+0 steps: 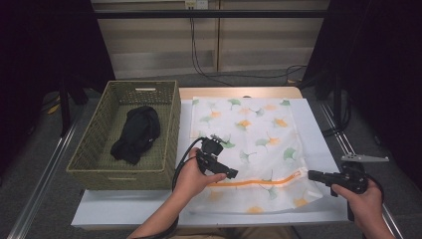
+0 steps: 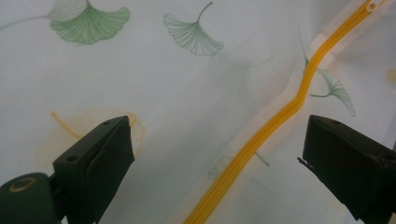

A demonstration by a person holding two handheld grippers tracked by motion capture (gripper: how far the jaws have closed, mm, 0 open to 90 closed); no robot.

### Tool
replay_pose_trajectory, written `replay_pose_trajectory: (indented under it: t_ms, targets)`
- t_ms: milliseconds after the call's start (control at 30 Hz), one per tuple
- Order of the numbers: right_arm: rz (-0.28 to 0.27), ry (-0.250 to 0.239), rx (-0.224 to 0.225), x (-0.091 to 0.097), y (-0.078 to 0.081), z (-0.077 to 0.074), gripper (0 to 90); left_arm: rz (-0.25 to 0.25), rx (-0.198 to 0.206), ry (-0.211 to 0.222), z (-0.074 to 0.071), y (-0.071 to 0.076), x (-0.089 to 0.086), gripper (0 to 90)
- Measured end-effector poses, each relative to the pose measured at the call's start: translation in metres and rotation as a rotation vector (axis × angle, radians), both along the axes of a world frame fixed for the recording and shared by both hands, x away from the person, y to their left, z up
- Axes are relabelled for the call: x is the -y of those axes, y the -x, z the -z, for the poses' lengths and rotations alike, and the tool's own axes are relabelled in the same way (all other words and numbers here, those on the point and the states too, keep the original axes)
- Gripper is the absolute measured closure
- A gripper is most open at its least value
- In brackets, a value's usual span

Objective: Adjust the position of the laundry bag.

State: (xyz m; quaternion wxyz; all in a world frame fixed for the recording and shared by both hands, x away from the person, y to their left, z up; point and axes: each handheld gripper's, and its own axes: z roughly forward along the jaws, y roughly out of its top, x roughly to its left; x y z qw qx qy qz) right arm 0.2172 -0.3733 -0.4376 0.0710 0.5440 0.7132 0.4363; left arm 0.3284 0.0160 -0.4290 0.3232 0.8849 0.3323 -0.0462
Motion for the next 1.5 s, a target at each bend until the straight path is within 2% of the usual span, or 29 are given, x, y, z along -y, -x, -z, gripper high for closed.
replay_pose_trajectory:
  t_ms: [100,133,200,400,767,1000,1267,1333,1367,1433,1500]
  targets:
    - [0.001,-0.01,0.002,0.0,-0.001,-0.001,88.5,0.003,-0.008,0.014,0.001,0.0,0.002,8.2]
    - [0.001,-0.011,0.004,-0.001,-0.002,-0.001,88.5,0.009,-0.028,0.04,0.003,0.0,0.002,8.4]
    - [-0.007,-0.019,0.005,-0.003,-0.005,-0.002,88.5,0.021,-0.047,0.048,0.003,0.0,0.004,8.6]
    - [-0.026,-0.016,0.007,-0.009,-0.01,-0.002,88.5,0.022,-0.035,0.058,0.002,0.002,0.011,10.0]
    - [-0.049,-0.018,0.006,-0.013,-0.017,-0.002,88.5,0.048,-0.022,0.077,0.0,0.006,0.036,11.9]
    - [-0.049,-0.015,0.007,-0.012,-0.015,-0.004,88.5,0.081,-0.035,0.09,0.002,0.008,0.055,11.8]
    - [-0.053,-0.017,0.005,-0.013,-0.018,-0.004,88.5,0.088,-0.044,0.109,0.002,0.008,0.072,11.8]
    - [-0.058,-0.022,0.013,-0.012,-0.019,-0.005,88.5,0.084,-0.057,0.119,0.004,0.008,0.078,11.8]
    - [-0.053,-0.018,0.012,-0.013,-0.018,-0.005,88.5,0.101,-0.051,0.117,0.005,0.007,0.08,12.1]
    - [-0.054,-0.02,0.015,-0.013,-0.018,-0.005,88.5,0.099,-0.067,0.129,0.007,0.008,0.086,12.6]
    - [-0.059,-0.023,0.015,-0.012,-0.019,-0.005,88.5,0.122,-0.067,0.126,0.008,0.008,0.09,13.0]
